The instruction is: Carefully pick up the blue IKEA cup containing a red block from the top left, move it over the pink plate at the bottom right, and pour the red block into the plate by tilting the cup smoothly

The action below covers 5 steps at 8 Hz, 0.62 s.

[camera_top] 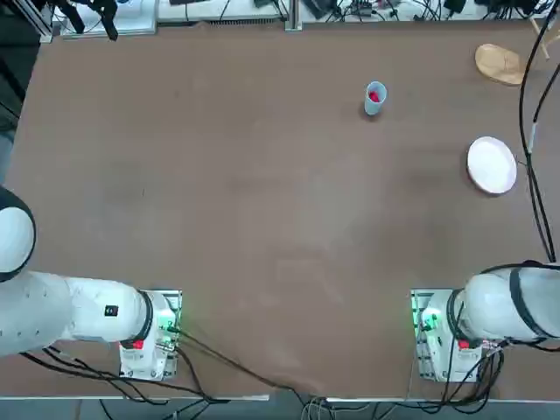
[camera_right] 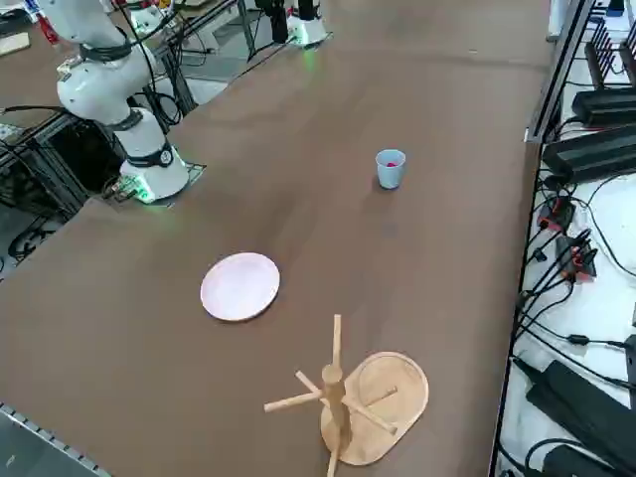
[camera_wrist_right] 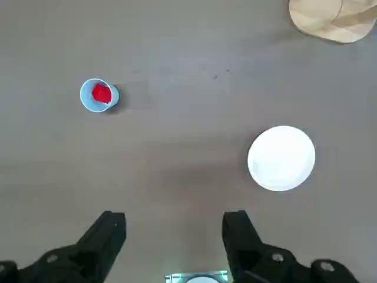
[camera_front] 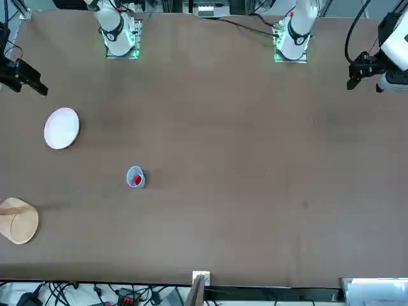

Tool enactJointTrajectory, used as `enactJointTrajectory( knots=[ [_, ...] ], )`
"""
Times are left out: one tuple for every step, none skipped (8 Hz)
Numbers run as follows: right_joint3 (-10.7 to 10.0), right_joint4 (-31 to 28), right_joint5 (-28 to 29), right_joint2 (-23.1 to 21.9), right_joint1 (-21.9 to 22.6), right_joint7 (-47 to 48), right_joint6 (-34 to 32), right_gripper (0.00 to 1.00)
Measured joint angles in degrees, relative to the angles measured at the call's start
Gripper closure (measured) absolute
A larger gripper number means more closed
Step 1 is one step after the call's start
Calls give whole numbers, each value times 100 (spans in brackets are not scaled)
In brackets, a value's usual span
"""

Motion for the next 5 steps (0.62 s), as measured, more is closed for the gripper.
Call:
enactJointTrajectory(
  knots=[
    [7, 0, 0, 1, 1, 2, 0, 0],
    [30, 0, 0, 3, 6, 47, 6, 0],
    [53, 1, 0, 7, 25, 123, 22, 0],
    [70, 0, 0, 31, 66, 160, 43, 0],
    [85, -1, 0, 95, 119, 168, 57, 0]
  ],
)
